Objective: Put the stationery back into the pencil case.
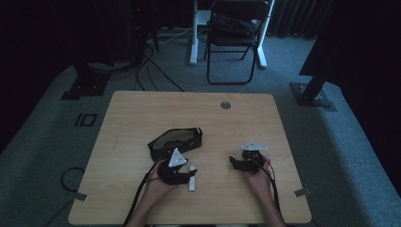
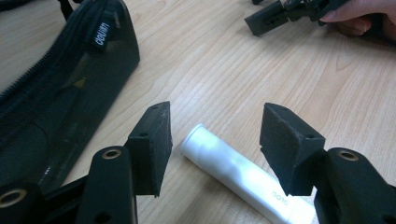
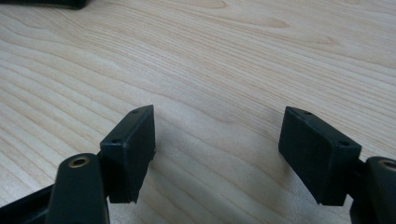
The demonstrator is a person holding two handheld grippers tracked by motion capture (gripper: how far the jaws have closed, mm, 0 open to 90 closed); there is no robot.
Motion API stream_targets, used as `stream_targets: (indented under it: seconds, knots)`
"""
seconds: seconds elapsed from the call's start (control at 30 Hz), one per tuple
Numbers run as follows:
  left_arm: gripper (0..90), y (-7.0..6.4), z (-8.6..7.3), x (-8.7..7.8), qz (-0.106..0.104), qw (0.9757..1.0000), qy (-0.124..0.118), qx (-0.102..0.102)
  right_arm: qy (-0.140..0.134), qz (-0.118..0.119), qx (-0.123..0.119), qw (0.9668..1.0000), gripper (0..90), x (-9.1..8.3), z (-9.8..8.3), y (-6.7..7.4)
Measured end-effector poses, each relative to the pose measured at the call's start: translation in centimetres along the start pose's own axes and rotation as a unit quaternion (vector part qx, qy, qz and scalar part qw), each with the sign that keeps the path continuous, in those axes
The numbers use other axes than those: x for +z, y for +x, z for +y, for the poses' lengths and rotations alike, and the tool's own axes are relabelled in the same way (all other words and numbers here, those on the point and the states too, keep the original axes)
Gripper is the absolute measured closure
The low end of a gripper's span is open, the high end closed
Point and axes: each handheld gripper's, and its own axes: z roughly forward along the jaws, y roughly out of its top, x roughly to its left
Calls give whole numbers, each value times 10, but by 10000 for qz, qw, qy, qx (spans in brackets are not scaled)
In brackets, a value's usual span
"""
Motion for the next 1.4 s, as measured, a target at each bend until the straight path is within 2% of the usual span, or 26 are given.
stream_targets:
  seconds: [0.27,0.7,1.17,1.23,1.4]
  knots:
    - [423,-5,-6,6,-95,9999,110,-3,-1,0,-1,10000,272,0,0,0]
    - [403,-16,-18,20,-42,9990,422,135,1,0,0,10000,271,0,0,0]
    - [562,-10,-21,21,163,9982,561,105,0,0,-1,10000,271,0,0,0]
    - [592,-7,-23,22,255,9976,640,82,1,0,0,10000,271,0,0,0]
    - [640,-2,-24,22,232,9975,663,7,1,0,0,10000,272,0,0,0]
